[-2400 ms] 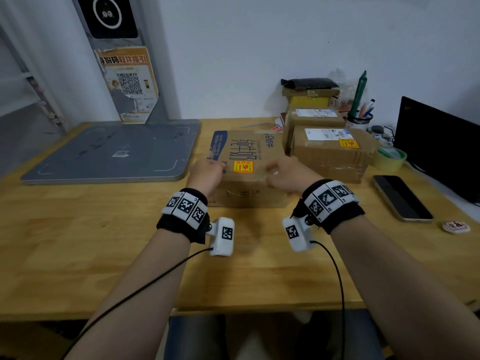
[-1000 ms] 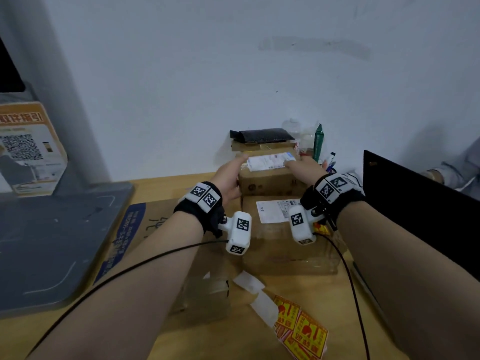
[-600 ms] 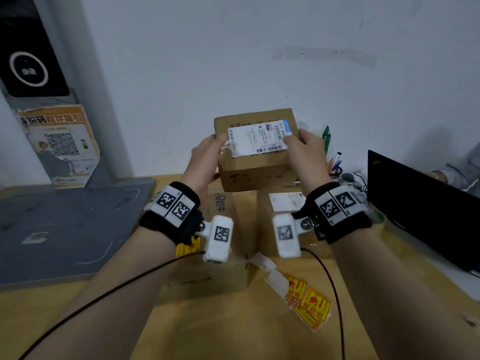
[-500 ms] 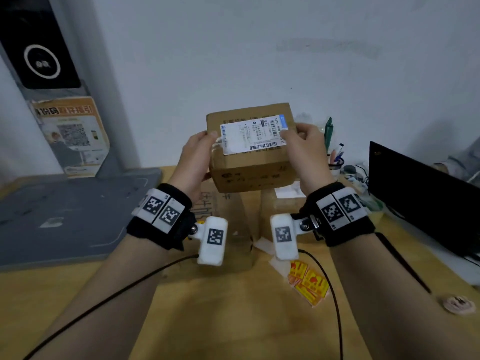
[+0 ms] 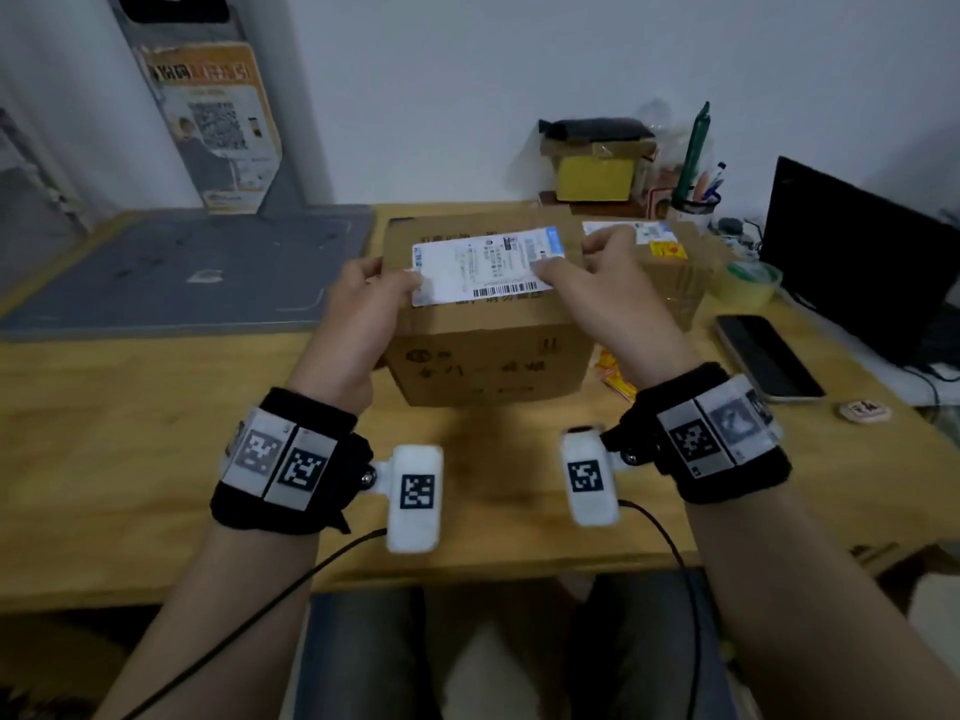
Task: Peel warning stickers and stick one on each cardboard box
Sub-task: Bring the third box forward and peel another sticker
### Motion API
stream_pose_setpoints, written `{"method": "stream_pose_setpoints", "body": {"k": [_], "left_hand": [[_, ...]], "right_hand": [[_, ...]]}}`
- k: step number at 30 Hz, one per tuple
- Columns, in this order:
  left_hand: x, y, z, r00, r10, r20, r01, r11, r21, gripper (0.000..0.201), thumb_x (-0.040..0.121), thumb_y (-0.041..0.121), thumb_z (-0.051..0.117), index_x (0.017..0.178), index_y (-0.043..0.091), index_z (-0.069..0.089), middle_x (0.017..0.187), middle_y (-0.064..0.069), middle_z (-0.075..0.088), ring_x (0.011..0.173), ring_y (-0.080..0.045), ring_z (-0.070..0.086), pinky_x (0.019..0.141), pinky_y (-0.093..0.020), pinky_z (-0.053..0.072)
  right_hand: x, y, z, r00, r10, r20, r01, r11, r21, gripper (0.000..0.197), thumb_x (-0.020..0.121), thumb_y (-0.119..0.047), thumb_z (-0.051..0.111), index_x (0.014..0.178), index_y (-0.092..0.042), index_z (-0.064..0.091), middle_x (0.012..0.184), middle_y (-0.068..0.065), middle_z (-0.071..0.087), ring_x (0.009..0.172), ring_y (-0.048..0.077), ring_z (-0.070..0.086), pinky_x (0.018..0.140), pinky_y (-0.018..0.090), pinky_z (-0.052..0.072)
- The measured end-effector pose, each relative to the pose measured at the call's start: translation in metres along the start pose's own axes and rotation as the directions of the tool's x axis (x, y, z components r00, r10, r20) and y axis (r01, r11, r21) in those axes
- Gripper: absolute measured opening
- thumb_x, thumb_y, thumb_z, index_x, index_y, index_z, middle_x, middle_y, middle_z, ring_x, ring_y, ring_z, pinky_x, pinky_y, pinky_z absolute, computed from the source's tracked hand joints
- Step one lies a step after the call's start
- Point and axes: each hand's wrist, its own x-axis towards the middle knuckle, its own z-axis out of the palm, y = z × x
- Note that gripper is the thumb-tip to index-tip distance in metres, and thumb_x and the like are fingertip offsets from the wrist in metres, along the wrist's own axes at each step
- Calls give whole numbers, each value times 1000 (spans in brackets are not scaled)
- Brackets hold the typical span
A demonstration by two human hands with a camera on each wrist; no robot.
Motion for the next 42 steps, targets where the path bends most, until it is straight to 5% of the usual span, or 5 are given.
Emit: {"method": "stream_pose_setpoints", "body": {"k": [17, 25, 31, 37, 42], "left_hand": [[56, -28, 7, 991, -118, 69, 105, 981, 163, 15, 103, 17, 57, 97, 30, 60, 95, 12, 61, 82, -9, 55, 64, -30, 42], [109, -17, 24, 993, -119, 9, 113, 962, 249, 37, 92, 26, 69, 128, 20, 65, 118, 0, 69, 106, -24, 63, 98, -52, 51], [115, -18, 26, 983, 106, -149, -65, 964, 256, 29, 93, 23, 66, 121, 24, 64, 113, 3, 65, 107, -21, 62, 103, -41, 50], [85, -12, 60, 948, 317, -37, -310, 941, 137, 22, 94, 13, 57, 90, 29, 73, 98, 9, 71, 84, -14, 67, 71, -20, 55], [68, -20, 86, 944, 325, 52, -329, 940, 94, 24, 93, 10, 57, 86, 24, 75, 87, 12, 72, 63, -11, 68, 62, -23, 54]], "right_hand": [[51, 45, 46, 974, 207, 88, -207, 978, -14, 59, 73, -57, 64, 118, -28, 40, 131, 2, 51, 115, 27, 58, 103, 53, 47], [93, 35, 60, 984, 176, -16, -176, 984, -4, 41, 96, -39, 63, 127, -19, 45, 140, 8, 43, 128, 31, 48, 109, 49, 43], [86, 41, 25, 979, 196, 56, -197, 980, 8, 27, 105, -40, 45, 118, -19, 56, 106, -1, 62, 91, 17, 60, 81, 40, 56], [88, 72, -24, 935, 327, 140, -248, 881, -403, 42, 92, -39, 71, 115, -4, 65, 98, 8, 65, 77, 21, 59, 60, 31, 47], [101, 102, -37, 931, 347, 114, -213, 768, -604, 49, 83, -39, 81, 115, -5, 65, 104, 12, 68, 90, 26, 65, 79, 39, 58]]}}
